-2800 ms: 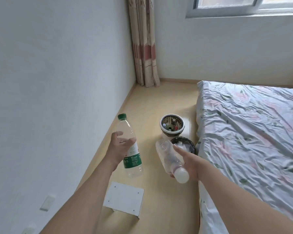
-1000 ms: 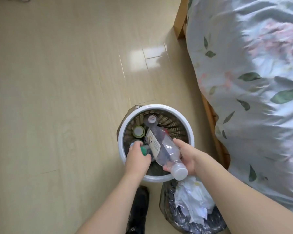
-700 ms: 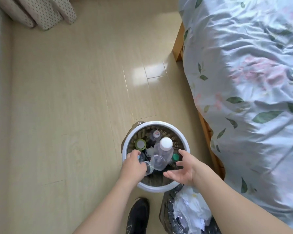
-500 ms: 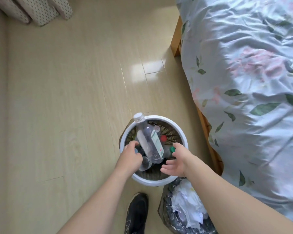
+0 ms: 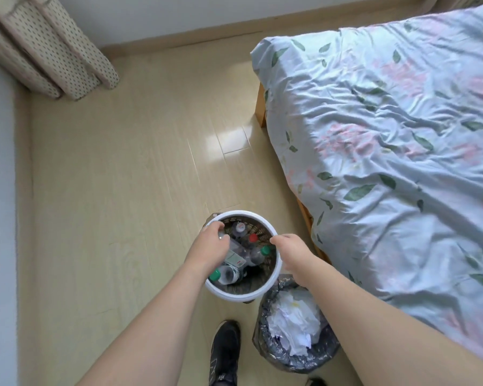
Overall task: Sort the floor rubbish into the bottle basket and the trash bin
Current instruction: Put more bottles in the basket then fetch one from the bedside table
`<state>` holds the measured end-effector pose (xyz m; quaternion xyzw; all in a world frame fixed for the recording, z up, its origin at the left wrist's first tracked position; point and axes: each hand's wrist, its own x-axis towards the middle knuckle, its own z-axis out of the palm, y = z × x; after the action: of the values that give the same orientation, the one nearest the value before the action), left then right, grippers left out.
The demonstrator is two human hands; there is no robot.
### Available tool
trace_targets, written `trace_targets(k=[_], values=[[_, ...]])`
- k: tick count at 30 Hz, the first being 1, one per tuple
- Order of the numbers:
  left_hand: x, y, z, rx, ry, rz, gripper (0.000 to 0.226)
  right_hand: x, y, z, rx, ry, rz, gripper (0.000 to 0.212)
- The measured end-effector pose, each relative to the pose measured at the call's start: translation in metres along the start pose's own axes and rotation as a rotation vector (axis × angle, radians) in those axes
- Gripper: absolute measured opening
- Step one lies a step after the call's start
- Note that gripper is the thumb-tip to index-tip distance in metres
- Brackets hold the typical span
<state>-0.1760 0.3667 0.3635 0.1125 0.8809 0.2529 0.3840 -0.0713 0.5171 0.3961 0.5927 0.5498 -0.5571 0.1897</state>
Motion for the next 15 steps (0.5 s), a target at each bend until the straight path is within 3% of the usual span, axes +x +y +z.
trace_targets(k=[3, 8, 15], values=[[-0.047, 0.057, -0.026, 0.085, -0.022, 0.102, 0.042, -0.073, -0.008, -0.041, 0.012, 0.049, -0.053, 0.017], [-0.149, 0.161, -0.066, 0.252, -0.078, 0.342, 0.044, -0.222, -0.014, -0.128, -0.042, 0.187, -0.172, 0.052], [-0.271, 0.300, -0.053, 0.533, -0.079, 0.749, 0.040, -0.368, 0.041, -0.259, -0.204, 0.418, -0.330, 0.058]])
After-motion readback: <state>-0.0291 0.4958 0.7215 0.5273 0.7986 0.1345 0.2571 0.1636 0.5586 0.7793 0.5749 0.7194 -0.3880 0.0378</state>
